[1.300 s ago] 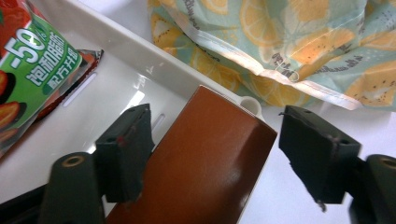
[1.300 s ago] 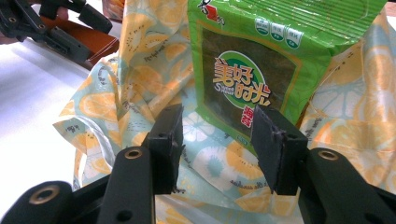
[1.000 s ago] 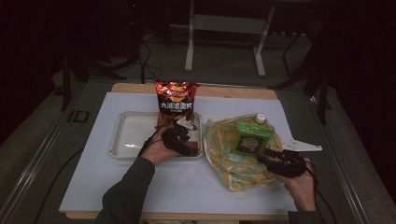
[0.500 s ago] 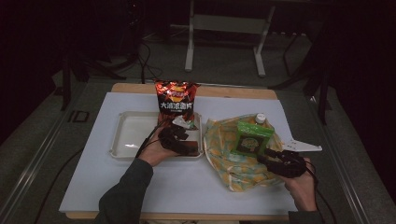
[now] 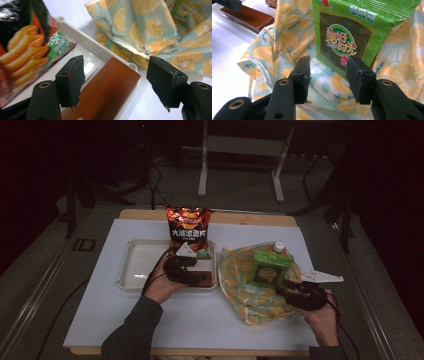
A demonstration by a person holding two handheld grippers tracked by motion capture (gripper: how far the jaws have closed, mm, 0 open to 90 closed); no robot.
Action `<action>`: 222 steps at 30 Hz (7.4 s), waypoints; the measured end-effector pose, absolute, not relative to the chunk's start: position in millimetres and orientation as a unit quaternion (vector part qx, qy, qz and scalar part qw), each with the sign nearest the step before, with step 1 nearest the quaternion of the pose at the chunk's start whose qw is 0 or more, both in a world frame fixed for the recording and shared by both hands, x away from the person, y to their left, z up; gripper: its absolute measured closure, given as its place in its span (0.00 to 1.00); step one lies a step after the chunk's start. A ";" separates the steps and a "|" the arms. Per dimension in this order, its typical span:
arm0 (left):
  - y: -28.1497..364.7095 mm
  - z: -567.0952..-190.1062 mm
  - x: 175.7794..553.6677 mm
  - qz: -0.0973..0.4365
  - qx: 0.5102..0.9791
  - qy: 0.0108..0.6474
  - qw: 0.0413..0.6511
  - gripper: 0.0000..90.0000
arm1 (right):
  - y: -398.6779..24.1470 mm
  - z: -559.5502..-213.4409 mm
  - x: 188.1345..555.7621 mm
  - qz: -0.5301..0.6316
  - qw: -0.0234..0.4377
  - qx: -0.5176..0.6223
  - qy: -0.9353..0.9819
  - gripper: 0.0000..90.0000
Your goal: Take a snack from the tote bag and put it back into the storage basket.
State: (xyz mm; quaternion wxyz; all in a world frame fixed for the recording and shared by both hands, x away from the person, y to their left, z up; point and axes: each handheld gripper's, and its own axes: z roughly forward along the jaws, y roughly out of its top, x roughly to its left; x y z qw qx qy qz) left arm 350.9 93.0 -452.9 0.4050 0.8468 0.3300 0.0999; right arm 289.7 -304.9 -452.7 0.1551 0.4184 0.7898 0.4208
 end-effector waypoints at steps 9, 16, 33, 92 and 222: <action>108.4 -455.4 335.8 0.108 0.814 0.363 0.439 0.34 | -302.0 -456.0 291.1 0.408 0.158 0.421 0.794 0.61; 112.8 -463.3 324.2 0.109 0.813 0.365 0.441 0.32 | -303.4 -455.1 290.8 0.408 0.162 0.424 0.792 0.62; 132.0 -471.2 295.0 0.103 0.806 0.360 0.458 0.30 | -305.6 -454.8 296.0 0.385 0.188 0.430 0.795 0.62; 149.5 -507.7 256.4 0.150 0.825 0.361 0.408 0.37 | -298.3 -423.3 335.7 0.441 0.164 0.343 0.813 0.92; 147.7 -511.9 258.7 0.133 0.821 0.363 0.419 0.37 | -263.5 -334.3 316.2 0.534 0.115 0.240 0.802 1.00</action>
